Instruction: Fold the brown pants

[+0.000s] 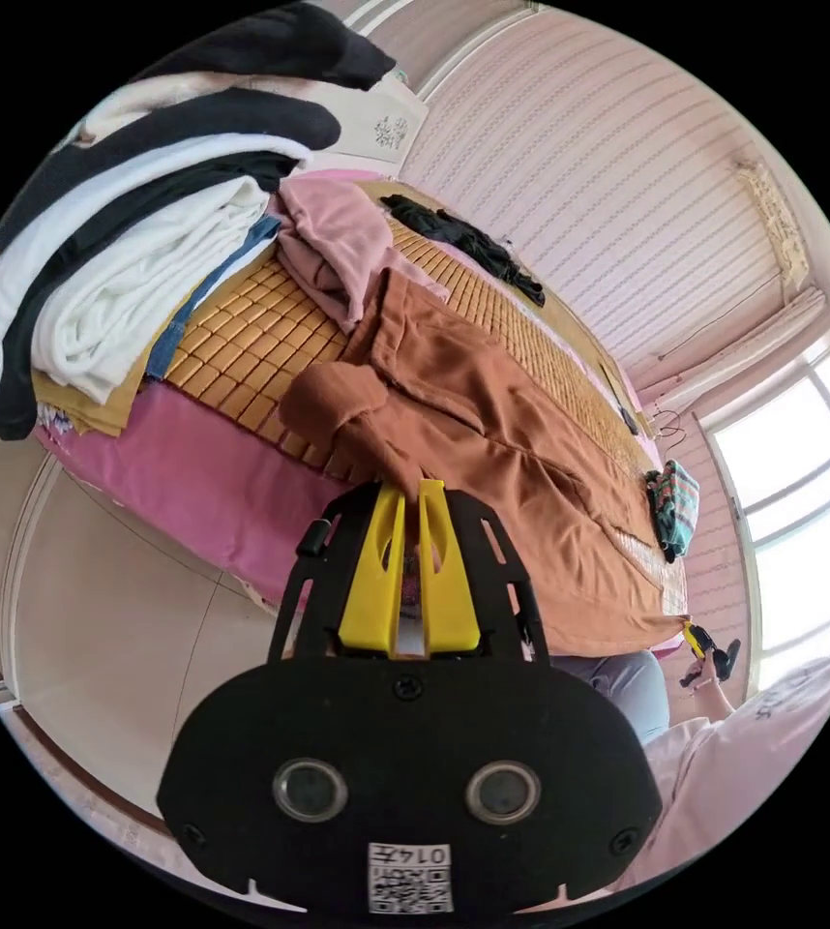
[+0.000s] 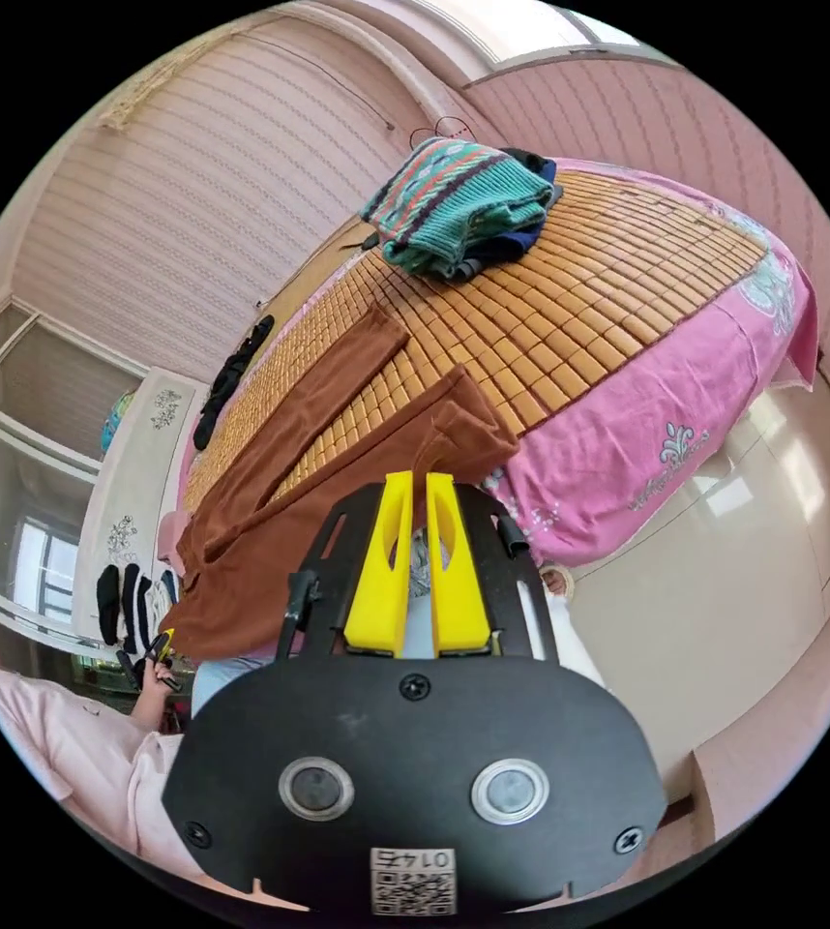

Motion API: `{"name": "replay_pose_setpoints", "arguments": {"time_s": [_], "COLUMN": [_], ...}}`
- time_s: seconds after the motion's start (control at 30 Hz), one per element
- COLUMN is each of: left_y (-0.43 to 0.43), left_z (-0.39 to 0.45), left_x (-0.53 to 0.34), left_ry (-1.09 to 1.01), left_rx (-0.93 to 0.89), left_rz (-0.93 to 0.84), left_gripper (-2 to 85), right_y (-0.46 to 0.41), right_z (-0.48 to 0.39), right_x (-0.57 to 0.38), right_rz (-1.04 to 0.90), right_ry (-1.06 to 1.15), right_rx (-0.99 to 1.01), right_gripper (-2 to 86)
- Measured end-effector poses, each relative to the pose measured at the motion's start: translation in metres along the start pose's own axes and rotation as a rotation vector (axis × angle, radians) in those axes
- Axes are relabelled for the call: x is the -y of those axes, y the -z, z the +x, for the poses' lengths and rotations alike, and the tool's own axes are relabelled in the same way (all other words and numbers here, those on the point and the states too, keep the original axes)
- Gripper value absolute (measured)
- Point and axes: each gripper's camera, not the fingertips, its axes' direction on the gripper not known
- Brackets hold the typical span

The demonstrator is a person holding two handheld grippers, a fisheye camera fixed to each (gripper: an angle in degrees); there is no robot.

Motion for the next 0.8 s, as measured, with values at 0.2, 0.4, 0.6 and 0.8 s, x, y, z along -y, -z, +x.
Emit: {"name": "replay_pose_setpoints", "arguments": {"time_s": [0.2,0.4,0.6,0.8], "left_y": [0.014,-0.007,-0.081,-0.079], "left_z": [0.037,0.072,0.073,0.051], "left_x": [0.065,0.147,0.2,0.157], "left_ry": [-0.089,-0.134,0.034,0.052], "left_rx": [-0.087,-0.12,0.053,0.04], "left_rz": [0.103,0.168,0.201,0.214], "left_gripper": [-0.9,-0.5,6.4,10.5], "right_y": [-0.011,-0.058,-0.135,-0.152], "right_z": [-0.054,-0.099,-0.096,-0.019], "right_x": [0.082,0.176,0.237,0.178], "right_rz": [0.038,0.039,-0.034,-0.058], "right_ry": [0.289,0.413,0.235,0.088], "right_rx": [-0.074,-0.159,-0.187,-0.105], "right_gripper": [1.4,2.2,8.6,11.1]}}
